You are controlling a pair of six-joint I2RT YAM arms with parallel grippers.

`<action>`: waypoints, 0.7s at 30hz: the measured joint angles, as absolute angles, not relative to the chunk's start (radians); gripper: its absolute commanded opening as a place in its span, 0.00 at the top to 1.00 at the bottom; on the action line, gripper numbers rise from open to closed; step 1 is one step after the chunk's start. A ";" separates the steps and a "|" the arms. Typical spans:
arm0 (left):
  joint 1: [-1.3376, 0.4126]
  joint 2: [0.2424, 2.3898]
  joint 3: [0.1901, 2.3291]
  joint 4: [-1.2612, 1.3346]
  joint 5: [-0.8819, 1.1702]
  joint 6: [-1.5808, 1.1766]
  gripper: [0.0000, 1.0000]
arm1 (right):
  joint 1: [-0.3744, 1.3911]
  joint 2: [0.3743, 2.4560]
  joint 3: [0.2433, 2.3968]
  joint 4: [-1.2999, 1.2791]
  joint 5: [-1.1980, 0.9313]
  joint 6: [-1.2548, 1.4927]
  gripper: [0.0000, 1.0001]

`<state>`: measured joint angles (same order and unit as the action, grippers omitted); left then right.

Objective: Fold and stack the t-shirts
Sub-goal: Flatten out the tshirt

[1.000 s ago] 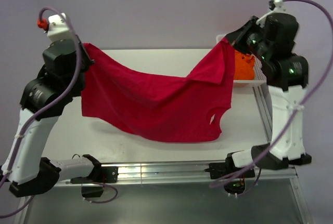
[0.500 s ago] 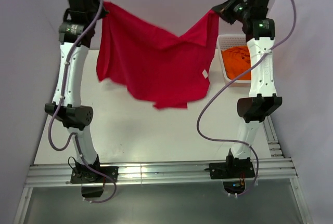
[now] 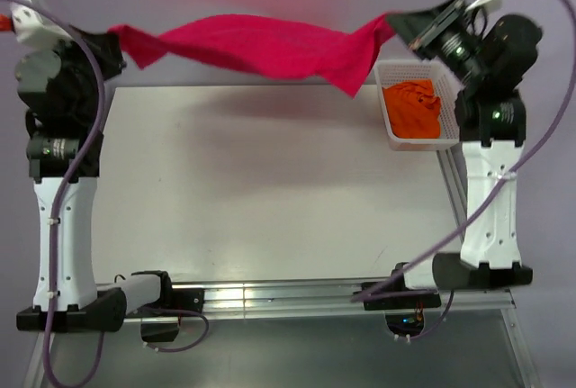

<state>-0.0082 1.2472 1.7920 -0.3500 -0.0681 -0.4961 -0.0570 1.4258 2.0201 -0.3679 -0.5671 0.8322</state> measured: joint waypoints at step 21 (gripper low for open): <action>-0.007 1.266 0.974 -0.921 -0.098 -0.710 0.01 | 0.109 0.947 0.712 -0.694 -0.253 0.680 0.00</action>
<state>-0.0071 1.2663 0.9741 -0.9215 -0.0978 -0.7101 0.1093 0.9470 0.7120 -0.6941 -0.2535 0.6796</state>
